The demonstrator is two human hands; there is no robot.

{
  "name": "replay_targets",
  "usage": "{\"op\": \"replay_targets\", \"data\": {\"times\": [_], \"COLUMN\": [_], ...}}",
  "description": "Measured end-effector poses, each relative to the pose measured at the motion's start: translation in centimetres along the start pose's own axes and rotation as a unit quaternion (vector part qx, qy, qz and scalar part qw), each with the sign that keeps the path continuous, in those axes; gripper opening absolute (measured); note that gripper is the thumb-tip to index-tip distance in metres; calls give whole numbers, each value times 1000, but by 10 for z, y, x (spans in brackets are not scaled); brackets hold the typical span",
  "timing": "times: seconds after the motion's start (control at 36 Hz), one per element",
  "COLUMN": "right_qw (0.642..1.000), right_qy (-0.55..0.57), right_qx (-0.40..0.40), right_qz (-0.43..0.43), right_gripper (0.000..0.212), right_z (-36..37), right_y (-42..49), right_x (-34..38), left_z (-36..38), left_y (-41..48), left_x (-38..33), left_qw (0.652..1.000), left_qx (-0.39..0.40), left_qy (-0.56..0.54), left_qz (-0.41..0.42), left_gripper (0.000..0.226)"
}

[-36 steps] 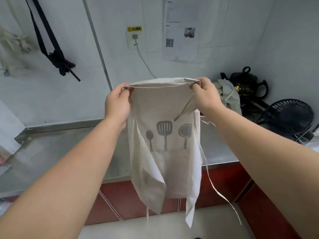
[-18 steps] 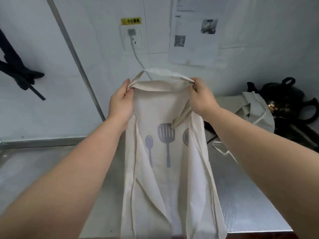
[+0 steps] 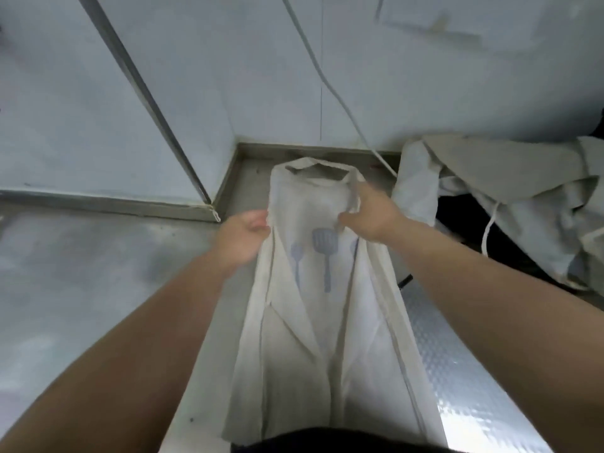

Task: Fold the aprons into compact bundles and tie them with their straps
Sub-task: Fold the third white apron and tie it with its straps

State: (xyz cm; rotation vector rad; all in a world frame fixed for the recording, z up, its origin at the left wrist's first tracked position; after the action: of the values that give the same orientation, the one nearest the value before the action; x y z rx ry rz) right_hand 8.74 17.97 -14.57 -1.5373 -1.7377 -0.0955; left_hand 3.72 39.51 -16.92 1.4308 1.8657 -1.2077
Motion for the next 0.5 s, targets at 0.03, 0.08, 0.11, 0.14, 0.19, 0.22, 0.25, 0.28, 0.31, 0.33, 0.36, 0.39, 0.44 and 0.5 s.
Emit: {"op": "replay_targets", "data": {"times": [0.03, 0.08, 0.11, 0.14, 0.19, 0.22, 0.25, 0.28, 0.31, 0.33, 0.36, 0.39, 0.44, 0.5], "right_qw": [1000, 999, 998, 997, 993, 991, 989, 987, 986, 985, 984, 980, 968, 958], "right_qy": [-2, 1, 1, 1, -4, -12, -19, -26, -33, -46, -72, -108, -183, -228], "right_qx": [17, 43, 55, 70, 109, 130, 146, 155, 160, 162, 162, 164, 171, 170], "right_qz": [-9, -33, -44, -46, -42, -38, -33, -32, -33, -30, -28, -30, -37, -44], "right_gripper": [68, 58, 56, 56, 58, 61, 65, 69, 74, 79, 84, 89, 95, 97], "right_z": [15, 46, 62, 77, 108, 124, 137, 146, 152, 160, 167, 171, 181, 185], "right_y": [-1, -5, -7, -10, -14, -16, -18, -20, -21, -22, -23, -24, -25, -26], "right_x": [1, 5, 7, 8, 7, 6, 5, 3, 2, 1, 1, 1, 4, 6], "left_z": [4, 9, 10, 12, 17, 19, 21, 22, 24, 25, 25, 24, 21, 19], "left_y": [-2, -7, -9, -14, -19, -21, -22, -23, -22, -21, -18, -17, -14, -13], "left_x": [13, 42, 55, 66, 80, 88, 92, 93, 93, 95, 98, 98, 104, 106], "left_qw": [1000, 998, 997, 996, 992, 989, 987, 985, 985, 984, 985, 986, 987, 988], "left_qx": [7, 6, 4, 6, 7, 9, 8, 5, 4, 4, 2, -6, -19, -27], "left_qy": [19, 34, 46, 64, 98, 115, 130, 141, 148, 154, 152, 147, 136, 127], "left_qz": [-14, -44, -55, -68, -82, -89, -97, -97, -93, -89, -85, -82, -85, -79], "left_gripper": [34, 32, 31, 30, 29, 29, 30, 32, 33, 33, 33, 32, 28, 24]}}
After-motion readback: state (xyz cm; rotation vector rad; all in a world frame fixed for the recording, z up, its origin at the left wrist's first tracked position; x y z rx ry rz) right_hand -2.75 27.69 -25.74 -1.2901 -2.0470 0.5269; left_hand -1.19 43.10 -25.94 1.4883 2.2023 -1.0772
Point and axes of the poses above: each hand's wrist, its own y-axis towards the middle knuckle, its own z-axis out of the palm, x = y × z, the point moved 10 cm from there along y, towards the middle knuckle, and after that the axes turned 9 degrees about x, right-handed, at the moved point
